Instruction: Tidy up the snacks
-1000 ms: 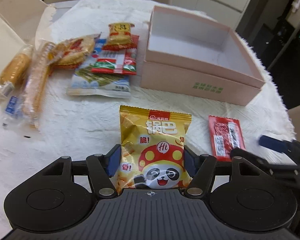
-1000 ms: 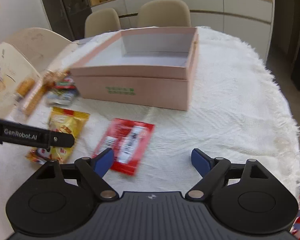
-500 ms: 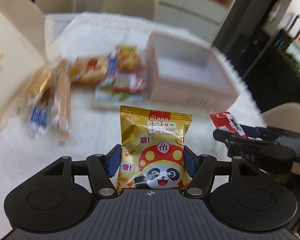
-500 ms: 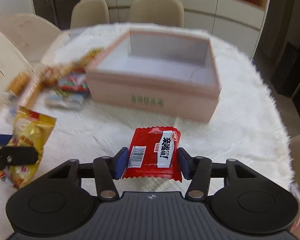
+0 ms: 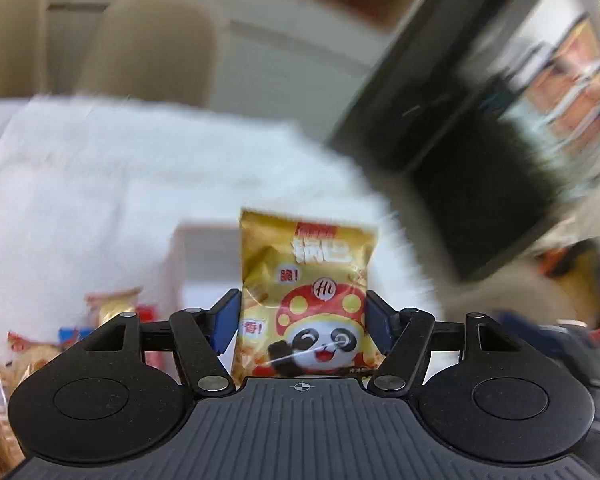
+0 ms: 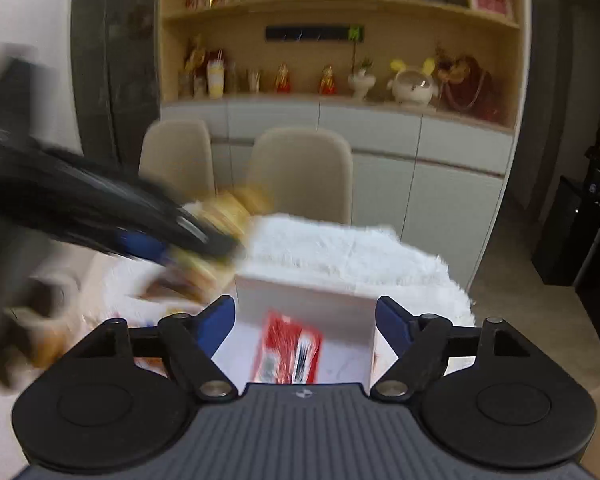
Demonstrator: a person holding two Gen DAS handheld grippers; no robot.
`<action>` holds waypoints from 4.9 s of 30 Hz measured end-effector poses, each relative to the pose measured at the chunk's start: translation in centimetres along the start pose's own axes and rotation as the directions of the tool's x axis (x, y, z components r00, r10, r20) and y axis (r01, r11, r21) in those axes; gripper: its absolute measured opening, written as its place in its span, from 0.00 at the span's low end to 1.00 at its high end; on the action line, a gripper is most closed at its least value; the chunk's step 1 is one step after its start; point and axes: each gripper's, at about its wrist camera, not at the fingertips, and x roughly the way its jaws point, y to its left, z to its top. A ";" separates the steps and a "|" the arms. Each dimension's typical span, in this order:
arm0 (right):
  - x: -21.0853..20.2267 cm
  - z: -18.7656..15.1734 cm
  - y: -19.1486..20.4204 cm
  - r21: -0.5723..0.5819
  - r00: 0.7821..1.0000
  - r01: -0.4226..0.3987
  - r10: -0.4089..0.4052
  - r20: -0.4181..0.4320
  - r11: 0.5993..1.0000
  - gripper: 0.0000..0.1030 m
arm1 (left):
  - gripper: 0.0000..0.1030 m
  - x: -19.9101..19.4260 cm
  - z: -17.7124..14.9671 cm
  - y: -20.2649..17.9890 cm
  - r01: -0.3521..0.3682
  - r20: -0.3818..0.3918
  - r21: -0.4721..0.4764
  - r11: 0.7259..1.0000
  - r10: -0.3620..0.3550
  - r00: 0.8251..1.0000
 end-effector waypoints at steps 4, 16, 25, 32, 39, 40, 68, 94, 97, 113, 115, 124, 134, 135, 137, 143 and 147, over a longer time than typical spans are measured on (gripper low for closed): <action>1.7 -3.2 -0.3 0.025 0.995 -0.048 0.050 -0.082 0.999 0.76 | 0.65 2.1 -1.9 2.9 0.107 0.006 -0.148 0.983 -0.108 0.994; 5.8 -5.0 7.1 -0.031 0.974 -0.144 0.137 -0.179 0.989 0.76 | 0.65 -13.7 -10.4 14.3 -0.222 0.283 -0.306 0.926 0.311 0.907; 6.4 -5.3 16.1 -0.056 0.929 -0.251 0.225 -0.293 0.966 0.76 | 0.71 -10.9 -14.0 20.3 -0.278 0.107 -0.332 0.902 0.328 0.939; 5.6 -4.6 18.2 -0.064 0.934 -0.240 0.213 -0.285 0.969 0.76 | 0.63 -11.6 -17.0 20.8 -0.199 0.088 -0.247 0.948 0.227 0.970; 9.8 -1.1 22.4 -0.061 0.950 -0.244 0.225 -0.218 0.968 0.63 | 0.58 -15.1 -21.3 21.1 -0.144 0.052 -0.278 0.950 0.164 0.985; 11.0 -0.4 22.9 -0.058 0.949 -0.247 0.229 -0.217 0.967 0.61 | 0.58 -15.4 -21.6 21.0 -0.140 0.052 -0.273 0.952 0.160 0.986; 4.6 -7.5 14.5 -0.130 0.923 -0.240 0.184 -0.338 0.962 0.55 | 0.55 -7.6 -7.7 13.0 -0.037 0.136 -0.219 0.975 0.068 0.988; 9.3 -7.4 12.8 0.015 0.898 -0.378 0.370 -0.238 0.926 0.63 | 0.45 -8.8 -16.9 13.0 -0.181 -0.006 -0.132 0.975 0.182 0.983; 10.0 -6.9 15.0 0.026 0.896 -0.373 0.367 -0.252 0.928 0.63 | 0.43 -11.5 -18.9 14.5 -0.147 0.036 -0.236 0.960 0.160 0.986; 3.7 -9.6 20.5 -0.252 0.927 -0.300 0.219 -0.304 0.920 0.75 | 0.42 -17.5 -23.6 16.3 -0.172 0.002 -0.265 0.949 0.179 0.984; 2.3 -10.2 20.5 -0.164 0.884 -0.387 0.315 -0.345 0.907 0.75 | 0.42 -18.1 -23.5 16.7 -0.147 0.015 -0.295 0.944 0.159 0.987; 2.6 -12.4 21.5 -0.147 0.873 -0.352 0.267 -0.409 0.924 0.18 | 0.42 -18.4 -20.9 13.3 -0.091 0.014 -0.180 0.979 0.095 0.995; 2.1 -13.6 11.3 -0.094 0.918 -0.193 0.145 -0.370 0.977 0.35 | 0.47 -11.1 -22.0 10.6 -0.332 -0.123 0.033 0.943 0.334 0.935; 2.0 -13.9 10.7 -0.078 0.917 -0.196 0.154 -0.369 0.978 0.46 | 0.47 -10.9 -22.0 10.8 -0.334 -0.129 0.022 0.942 0.334 0.934; 1.9 -14.5 9.9 -0.058 0.914 -0.200 0.165 -0.370 0.978 0.55 | 0.48 -10.4 -21.9 10.9 -0.332 -0.134 0.003 0.943 0.329 0.935; 1.6 -14.9 10.0 -0.073 0.925 -0.199 0.163 -0.342 0.977 0.56 | 0.40 -12.2 -22.0 9.7 -0.237 -0.077 -0.068 0.969 0.232 0.970; 1.6 -13.3 12.5 -0.133 0.969 -0.141 0.109 -0.222 0.981 0.61 | 0.40 -14.9 -23.7 8.7 -0.197 -0.058 -0.136 0.971 0.191 0.980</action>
